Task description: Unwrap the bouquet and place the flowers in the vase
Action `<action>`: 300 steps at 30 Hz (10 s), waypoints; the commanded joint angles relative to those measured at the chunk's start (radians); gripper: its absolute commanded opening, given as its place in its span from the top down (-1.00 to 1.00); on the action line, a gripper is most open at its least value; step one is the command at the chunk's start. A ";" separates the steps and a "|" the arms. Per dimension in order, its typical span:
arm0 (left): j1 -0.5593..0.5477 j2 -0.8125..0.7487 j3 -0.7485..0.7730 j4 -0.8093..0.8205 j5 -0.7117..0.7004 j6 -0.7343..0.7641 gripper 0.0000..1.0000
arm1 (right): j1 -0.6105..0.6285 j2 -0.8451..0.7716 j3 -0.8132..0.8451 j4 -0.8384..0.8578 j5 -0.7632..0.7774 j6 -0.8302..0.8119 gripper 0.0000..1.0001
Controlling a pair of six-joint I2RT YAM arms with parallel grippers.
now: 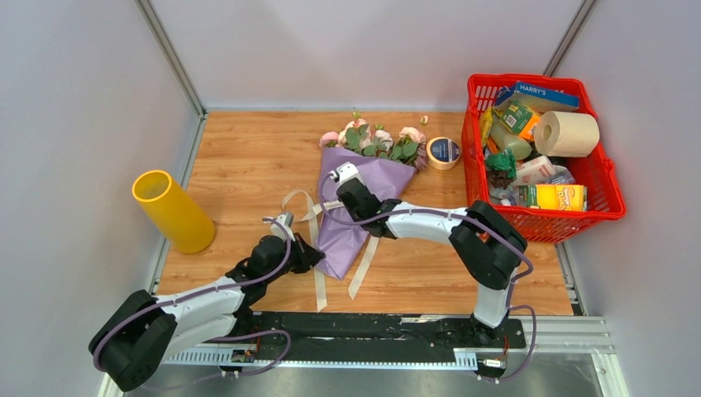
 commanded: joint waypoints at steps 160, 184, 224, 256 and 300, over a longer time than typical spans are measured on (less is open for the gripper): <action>-0.217 0.035 0.446 0.281 0.317 0.694 -0.51 | -0.399 -0.880 0.035 0.093 -1.103 0.460 1.00; -0.370 0.517 0.670 0.582 0.208 0.762 -0.37 | -0.397 -0.945 -0.168 0.431 -1.055 0.768 1.00; 0.025 0.279 1.650 -0.546 -0.628 1.291 1.00 | -0.397 -1.290 -0.449 -0.011 -0.689 0.411 -0.99; 0.711 1.176 2.190 -0.516 -0.523 1.107 -0.35 | -0.397 -1.063 -0.465 -0.016 -0.713 0.348 -0.99; 0.901 1.055 2.157 -1.391 0.199 0.558 -0.62 | -0.397 -1.461 -0.473 -0.249 -0.719 0.425 -0.99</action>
